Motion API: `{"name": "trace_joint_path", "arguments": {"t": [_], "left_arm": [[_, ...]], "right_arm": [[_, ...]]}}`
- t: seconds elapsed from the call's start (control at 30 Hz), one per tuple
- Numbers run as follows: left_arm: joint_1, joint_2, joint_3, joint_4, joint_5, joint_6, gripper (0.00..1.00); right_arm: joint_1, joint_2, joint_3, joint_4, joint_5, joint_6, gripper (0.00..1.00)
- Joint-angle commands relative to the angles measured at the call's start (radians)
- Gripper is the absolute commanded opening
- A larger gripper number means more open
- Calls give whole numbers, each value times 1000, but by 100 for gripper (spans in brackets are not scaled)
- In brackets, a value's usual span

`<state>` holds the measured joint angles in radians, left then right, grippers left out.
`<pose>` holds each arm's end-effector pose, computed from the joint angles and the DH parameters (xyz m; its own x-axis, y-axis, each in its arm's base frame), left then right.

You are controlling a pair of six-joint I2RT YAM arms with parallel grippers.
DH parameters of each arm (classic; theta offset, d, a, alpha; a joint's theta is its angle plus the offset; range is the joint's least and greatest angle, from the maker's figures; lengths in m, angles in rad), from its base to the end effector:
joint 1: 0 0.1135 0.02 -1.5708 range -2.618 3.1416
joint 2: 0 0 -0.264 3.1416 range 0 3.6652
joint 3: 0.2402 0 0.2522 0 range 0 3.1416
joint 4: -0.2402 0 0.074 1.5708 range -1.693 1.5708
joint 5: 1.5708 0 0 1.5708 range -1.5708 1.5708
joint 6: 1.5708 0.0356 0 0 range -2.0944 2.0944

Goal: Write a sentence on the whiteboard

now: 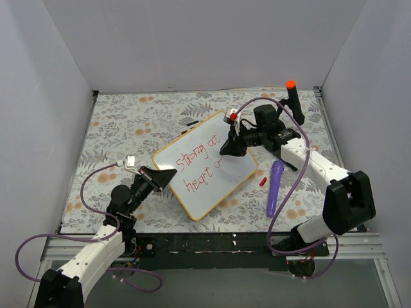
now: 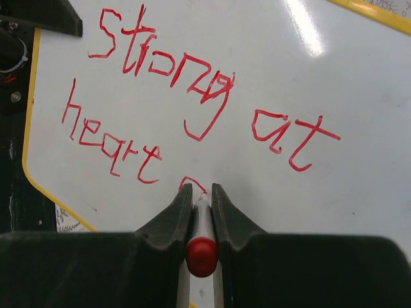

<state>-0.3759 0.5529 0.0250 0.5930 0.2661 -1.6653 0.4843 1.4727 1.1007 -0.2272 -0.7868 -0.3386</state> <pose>0.1317 -0.0620 0.1876 -0.6013 -0.7953 0.0771 0.0038 -0.0994 -0.9950 0.2768 0.1741 0.2872 -0.1897 -0.3648 -0.9116 -0.9640 0.2454 0.1024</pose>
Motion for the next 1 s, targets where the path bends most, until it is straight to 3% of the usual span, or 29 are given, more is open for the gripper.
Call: {"name": "trace_joint_path", "arguments": {"t": [0.0,0.97], "left_arm": [[-3,-24,-22,188,-2,-50,0],[-3,-44,-39,165,-8,-42,0]], "right_arm": [[-3,5,64,54,-5,26,1],[-26,-48,-4,-35,23,-33,1]]}}
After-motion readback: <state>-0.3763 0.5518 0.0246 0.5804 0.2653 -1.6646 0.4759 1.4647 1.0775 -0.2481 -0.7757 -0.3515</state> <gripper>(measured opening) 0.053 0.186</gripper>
